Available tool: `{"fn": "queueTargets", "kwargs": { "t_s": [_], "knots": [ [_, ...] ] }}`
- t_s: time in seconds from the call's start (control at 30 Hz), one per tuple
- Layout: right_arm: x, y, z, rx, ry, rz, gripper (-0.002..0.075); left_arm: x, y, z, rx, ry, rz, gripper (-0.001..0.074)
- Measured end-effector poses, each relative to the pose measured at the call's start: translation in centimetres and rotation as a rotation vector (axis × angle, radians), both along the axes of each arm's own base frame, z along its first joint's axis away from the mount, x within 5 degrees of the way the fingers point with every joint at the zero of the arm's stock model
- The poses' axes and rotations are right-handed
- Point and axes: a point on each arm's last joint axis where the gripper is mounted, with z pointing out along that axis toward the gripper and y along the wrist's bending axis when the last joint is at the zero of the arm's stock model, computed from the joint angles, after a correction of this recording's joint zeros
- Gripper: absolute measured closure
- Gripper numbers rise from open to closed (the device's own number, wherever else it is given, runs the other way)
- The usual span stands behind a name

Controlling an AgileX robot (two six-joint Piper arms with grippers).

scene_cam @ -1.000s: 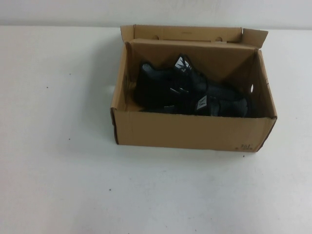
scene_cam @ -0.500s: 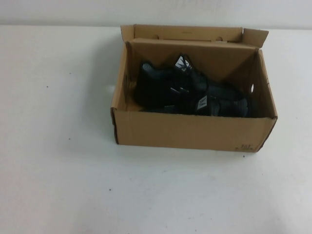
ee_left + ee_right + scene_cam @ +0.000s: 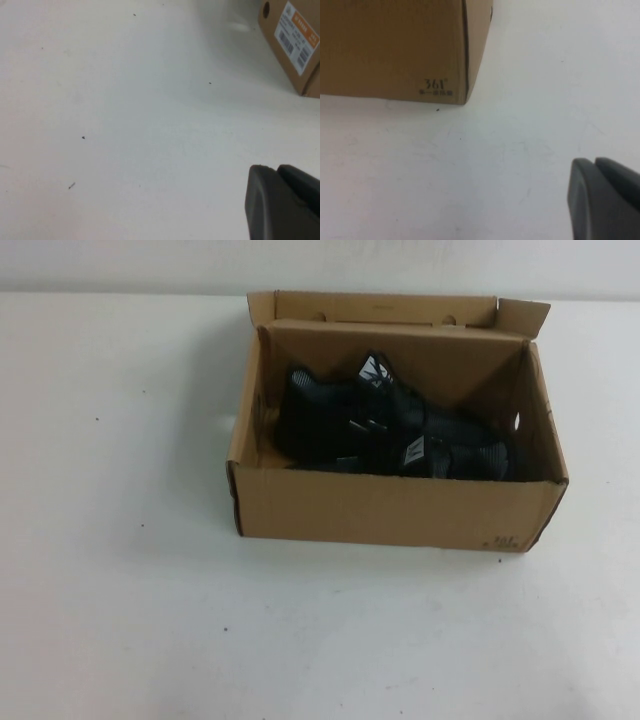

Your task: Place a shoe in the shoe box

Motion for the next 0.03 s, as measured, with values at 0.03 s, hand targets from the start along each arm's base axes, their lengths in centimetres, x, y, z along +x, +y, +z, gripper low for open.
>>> {"fn": "queueTargets", "kwargs": {
  "t_s": [0.03],
  "knots": [
    [0.0, 0.0, 0.0, 0.0, 0.0, 0.0, 0.0743, 0.0, 0.0, 0.0, 0.0, 0.0, 0.0, 0.0736]
  ]
}}
